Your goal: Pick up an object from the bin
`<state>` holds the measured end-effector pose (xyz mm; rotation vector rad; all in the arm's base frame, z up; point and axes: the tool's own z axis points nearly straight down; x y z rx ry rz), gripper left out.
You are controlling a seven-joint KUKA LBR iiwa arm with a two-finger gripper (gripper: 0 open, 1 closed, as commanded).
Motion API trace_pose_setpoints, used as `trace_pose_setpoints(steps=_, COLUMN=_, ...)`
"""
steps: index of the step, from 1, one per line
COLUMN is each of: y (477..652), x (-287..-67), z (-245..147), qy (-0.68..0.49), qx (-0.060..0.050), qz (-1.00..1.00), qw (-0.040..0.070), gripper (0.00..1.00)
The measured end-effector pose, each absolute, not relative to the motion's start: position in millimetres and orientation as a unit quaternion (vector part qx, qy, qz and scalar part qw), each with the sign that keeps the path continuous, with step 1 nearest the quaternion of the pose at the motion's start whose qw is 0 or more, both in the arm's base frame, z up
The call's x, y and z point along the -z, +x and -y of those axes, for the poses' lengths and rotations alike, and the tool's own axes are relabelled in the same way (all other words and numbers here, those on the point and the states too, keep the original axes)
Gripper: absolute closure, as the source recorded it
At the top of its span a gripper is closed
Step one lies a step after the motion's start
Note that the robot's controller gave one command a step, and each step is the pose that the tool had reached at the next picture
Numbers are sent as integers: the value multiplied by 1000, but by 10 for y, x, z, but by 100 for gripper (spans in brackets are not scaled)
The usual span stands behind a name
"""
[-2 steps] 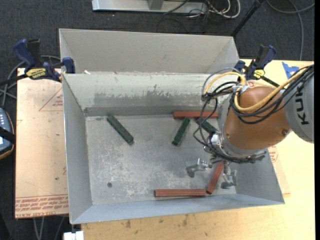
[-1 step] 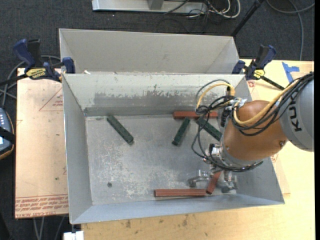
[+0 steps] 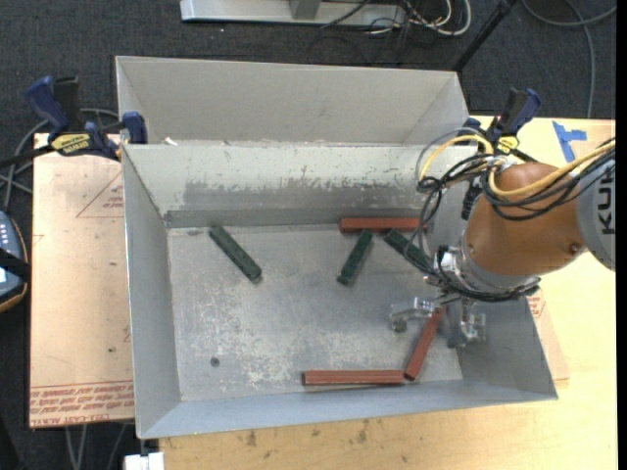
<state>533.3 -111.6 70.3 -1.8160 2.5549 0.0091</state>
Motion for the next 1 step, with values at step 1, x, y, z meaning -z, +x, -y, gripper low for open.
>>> trace_pose_setpoints(steps=1, y=5320, x=-697, z=1127, qy=-582, qx=-1, qz=-813, qw=1, gripper=100)
